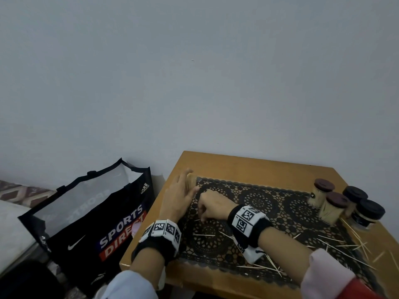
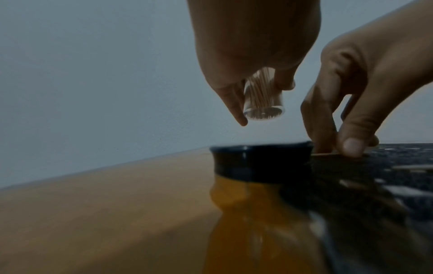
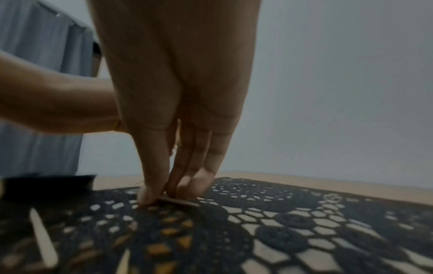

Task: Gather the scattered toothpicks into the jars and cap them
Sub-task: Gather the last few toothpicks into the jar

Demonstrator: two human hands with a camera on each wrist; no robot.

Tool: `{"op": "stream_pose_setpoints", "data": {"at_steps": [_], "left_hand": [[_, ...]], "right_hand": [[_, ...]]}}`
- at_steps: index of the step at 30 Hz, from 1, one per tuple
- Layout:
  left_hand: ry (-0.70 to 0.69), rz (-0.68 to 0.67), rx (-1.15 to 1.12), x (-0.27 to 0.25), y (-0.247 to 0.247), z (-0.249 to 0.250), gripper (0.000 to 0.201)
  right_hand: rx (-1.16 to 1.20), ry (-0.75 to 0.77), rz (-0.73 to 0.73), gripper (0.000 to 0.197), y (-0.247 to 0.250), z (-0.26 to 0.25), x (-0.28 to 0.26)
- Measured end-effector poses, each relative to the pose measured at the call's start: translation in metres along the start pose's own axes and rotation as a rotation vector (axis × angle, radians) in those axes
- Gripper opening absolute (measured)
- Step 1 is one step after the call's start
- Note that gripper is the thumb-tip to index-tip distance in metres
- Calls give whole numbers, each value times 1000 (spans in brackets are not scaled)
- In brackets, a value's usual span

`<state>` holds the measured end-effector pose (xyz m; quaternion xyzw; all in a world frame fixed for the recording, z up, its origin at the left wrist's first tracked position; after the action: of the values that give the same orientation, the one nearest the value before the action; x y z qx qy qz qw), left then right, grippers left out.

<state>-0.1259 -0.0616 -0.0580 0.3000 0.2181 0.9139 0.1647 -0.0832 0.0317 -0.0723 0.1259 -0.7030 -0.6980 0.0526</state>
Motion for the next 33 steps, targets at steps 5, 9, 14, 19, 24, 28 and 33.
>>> {"op": "stream_pose_setpoints", "data": {"at_steps": [5, 9, 14, 19, 24, 28, 33], "left_hand": [[8, 24, -29, 0, 1, -1, 65], [42, 31, -38, -1, 0, -2, 86], [38, 15, -26, 0, -1, -1, 69], [85, 27, -32, -1, 0, 1, 71], [42, 113, -44, 1, 6, 1, 87], [120, 276, -45, -3, 24, 4, 77], [185, 410, -71, -8, 36, 5, 72]], "right_hand": [[-35, -26, 40, 9, 12, 8, -5], [479, -272, 389, 24, 47, 44, -7], [870, -285, 820, 22, 87, 53, -13], [664, -288, 856, 18, 87, 40, -2], [467, -194, 713, 18, 76, 22, 9], [661, -175, 795, 32, 71, 30, 12], [458, -268, 416, 31, 39, 30, 39]]}}
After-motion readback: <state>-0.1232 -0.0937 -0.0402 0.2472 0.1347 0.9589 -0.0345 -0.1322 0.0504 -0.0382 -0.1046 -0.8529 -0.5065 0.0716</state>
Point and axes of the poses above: each hand's wrist, its own x-axis towards the middle knuckle, its own y-axis out of the back of the hand, z = x × y, the point moved 7 cm from there along x, towards the middle knuckle, and after that the axes turned 14 degrees about -x, right-handed, at the moved point
